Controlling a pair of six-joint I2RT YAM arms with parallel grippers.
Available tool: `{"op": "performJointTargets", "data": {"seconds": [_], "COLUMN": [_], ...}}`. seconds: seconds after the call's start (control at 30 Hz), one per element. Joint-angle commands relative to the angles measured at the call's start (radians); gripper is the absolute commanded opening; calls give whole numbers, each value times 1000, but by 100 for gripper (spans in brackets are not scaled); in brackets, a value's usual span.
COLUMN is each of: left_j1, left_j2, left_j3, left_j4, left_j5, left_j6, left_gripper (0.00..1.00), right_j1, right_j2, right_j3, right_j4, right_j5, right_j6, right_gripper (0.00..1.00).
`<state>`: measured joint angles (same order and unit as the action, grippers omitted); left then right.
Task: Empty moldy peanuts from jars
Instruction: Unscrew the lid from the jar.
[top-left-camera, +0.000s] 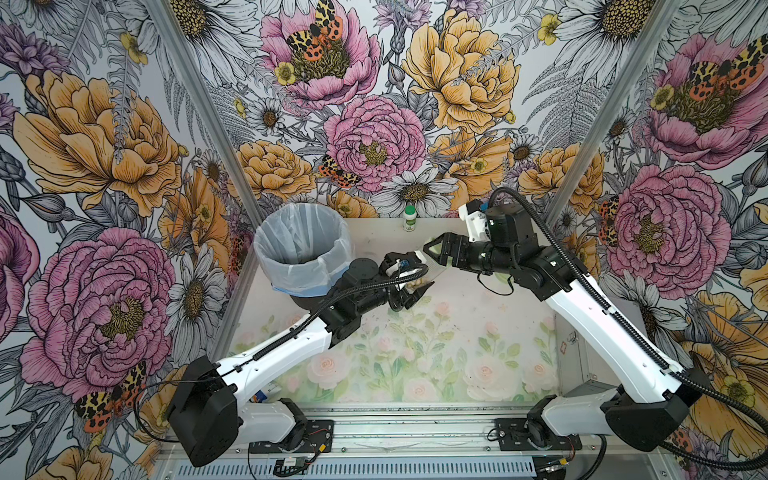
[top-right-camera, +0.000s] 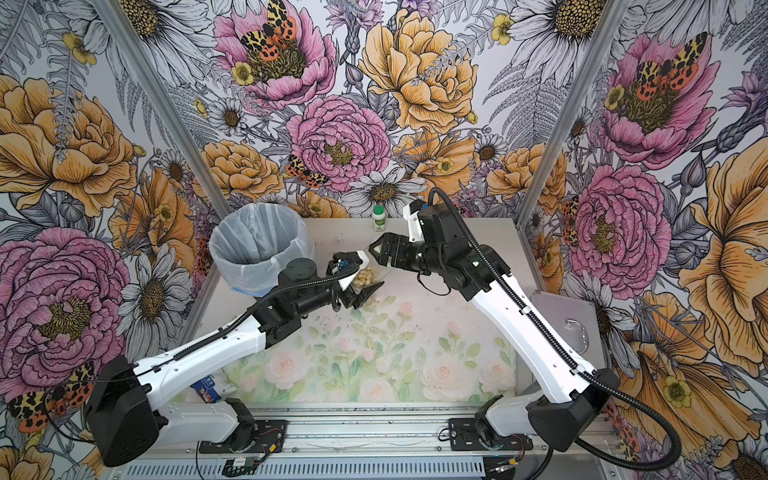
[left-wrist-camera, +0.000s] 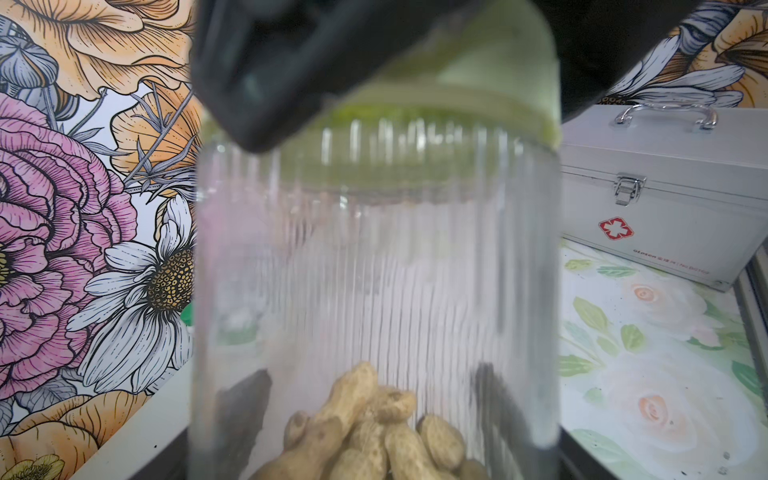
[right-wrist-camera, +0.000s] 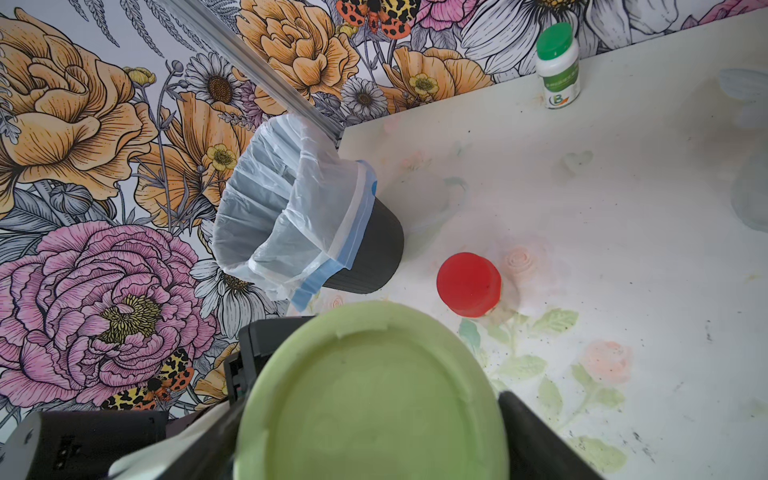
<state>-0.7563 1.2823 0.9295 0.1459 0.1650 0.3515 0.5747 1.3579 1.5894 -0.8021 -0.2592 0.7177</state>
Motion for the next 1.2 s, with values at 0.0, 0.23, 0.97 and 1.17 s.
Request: {"op": "performJointTargets", "data": {"seconds": [0.0, 0.23, 0.97, 1.17], "left_j1": [12, 96, 167, 169], "left_j2": [-47, -80, -110, -113], "left_j3": [42, -4, -21, -21], "left_j4": [108, 196, 261, 262], "left_j5": [22, 178, 350, 350], "left_j6": [-3, -123, -225, -227], "left_gripper": [23, 22, 21, 21], "right_j1": [-7, -7, -7, -7], "right_j2": [-19, -59, -109, -112], "right_j3": [-23, -50, -70, -71], "right_j4": [32, 45, 79, 91], "right_j5": [-15, -12, -52, -55], "right_j6": [-6, -24, -87, -92], "right_gripper": [86, 84, 86, 87]}}
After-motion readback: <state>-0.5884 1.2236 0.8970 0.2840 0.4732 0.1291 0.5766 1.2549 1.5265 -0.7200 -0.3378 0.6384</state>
